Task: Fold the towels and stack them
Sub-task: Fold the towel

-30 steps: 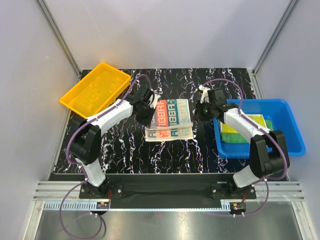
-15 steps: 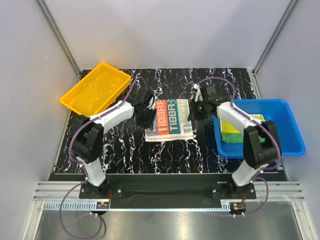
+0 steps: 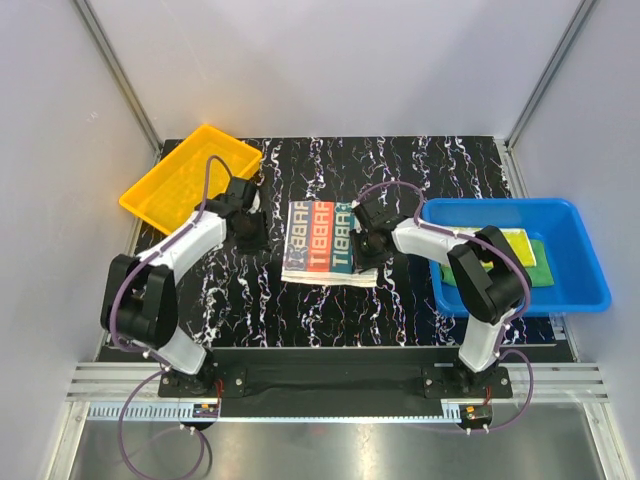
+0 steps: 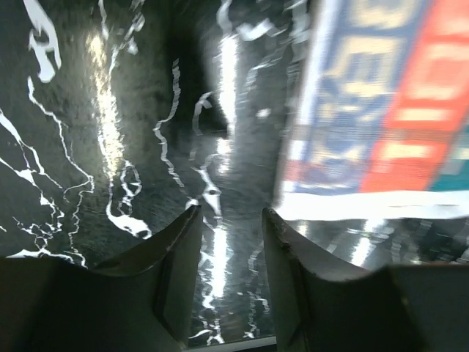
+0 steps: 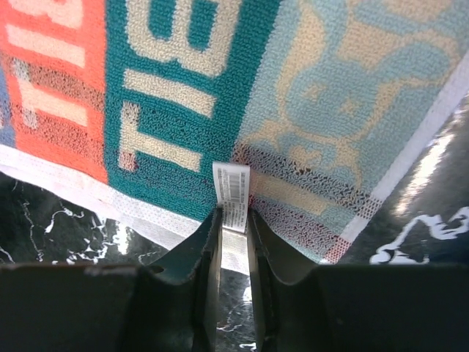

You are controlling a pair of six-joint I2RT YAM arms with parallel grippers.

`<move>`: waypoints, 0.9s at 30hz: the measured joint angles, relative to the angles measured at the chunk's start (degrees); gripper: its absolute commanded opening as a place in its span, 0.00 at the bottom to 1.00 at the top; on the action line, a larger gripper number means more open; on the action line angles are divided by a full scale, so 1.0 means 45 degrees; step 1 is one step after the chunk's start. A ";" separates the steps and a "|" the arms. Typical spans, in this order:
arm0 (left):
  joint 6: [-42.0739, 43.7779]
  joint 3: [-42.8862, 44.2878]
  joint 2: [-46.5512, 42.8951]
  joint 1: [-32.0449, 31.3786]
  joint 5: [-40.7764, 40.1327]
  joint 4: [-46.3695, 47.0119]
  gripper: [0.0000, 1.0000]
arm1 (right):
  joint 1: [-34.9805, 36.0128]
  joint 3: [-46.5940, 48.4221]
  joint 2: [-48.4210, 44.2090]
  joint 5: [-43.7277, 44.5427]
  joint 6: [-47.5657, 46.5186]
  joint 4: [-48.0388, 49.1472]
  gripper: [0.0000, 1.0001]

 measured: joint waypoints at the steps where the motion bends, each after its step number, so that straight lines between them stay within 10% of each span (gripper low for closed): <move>1: -0.0053 -0.0005 -0.0345 -0.0024 0.0083 0.0141 0.43 | 0.0107 0.0000 -0.0005 0.0034 0.0112 0.0000 0.27; 27: -0.1579 -0.2069 0.0792 -0.0248 0.2934 0.3555 0.33 | -0.0389 -0.0180 -0.1156 0.2239 0.1520 -0.1792 0.29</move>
